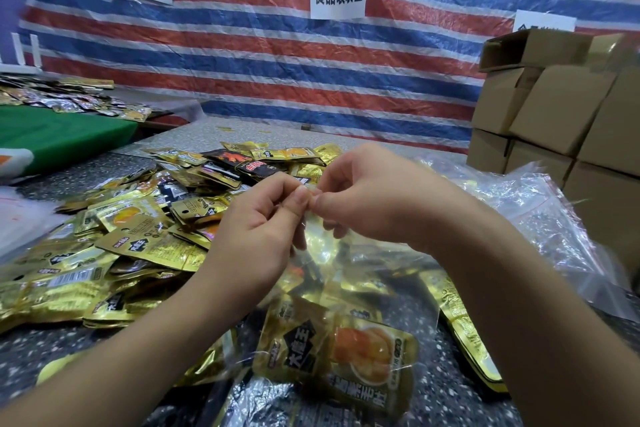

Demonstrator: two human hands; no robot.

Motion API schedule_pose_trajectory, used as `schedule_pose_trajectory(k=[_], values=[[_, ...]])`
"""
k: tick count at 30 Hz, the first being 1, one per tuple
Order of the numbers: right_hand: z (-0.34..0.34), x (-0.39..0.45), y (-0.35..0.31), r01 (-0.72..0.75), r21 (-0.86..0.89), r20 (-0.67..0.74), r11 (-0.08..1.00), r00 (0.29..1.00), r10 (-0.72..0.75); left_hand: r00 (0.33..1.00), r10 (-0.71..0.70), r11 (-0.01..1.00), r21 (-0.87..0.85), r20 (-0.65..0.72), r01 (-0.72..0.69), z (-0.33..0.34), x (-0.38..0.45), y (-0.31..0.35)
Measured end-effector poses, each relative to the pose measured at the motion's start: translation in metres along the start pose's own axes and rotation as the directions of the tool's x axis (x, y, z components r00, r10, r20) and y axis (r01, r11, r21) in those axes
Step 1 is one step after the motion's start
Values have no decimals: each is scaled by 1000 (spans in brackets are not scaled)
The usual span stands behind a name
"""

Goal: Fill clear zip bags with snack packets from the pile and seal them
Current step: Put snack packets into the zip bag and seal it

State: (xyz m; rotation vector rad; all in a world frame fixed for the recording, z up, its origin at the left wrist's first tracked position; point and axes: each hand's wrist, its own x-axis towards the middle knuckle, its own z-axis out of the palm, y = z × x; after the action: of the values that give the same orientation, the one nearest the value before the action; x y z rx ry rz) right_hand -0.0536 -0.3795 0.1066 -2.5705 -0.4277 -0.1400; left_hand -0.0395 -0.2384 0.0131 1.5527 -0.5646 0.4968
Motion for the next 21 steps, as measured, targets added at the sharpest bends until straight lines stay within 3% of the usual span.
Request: schedule_pose_trajectory(k=[6,11,21], values=[[-1,1,3,18,16,-17,1000,1000,-18,999,38,998,51,-14,-37,1,-1,2],[4,1,1,51,-84,-33,995,998,-54,996,-86,996,-25,33,86,2,1,1],[2,-4,7,90,-24,42,996,995,-89,992,77,985,165,-98,-60,-4,2,5]])
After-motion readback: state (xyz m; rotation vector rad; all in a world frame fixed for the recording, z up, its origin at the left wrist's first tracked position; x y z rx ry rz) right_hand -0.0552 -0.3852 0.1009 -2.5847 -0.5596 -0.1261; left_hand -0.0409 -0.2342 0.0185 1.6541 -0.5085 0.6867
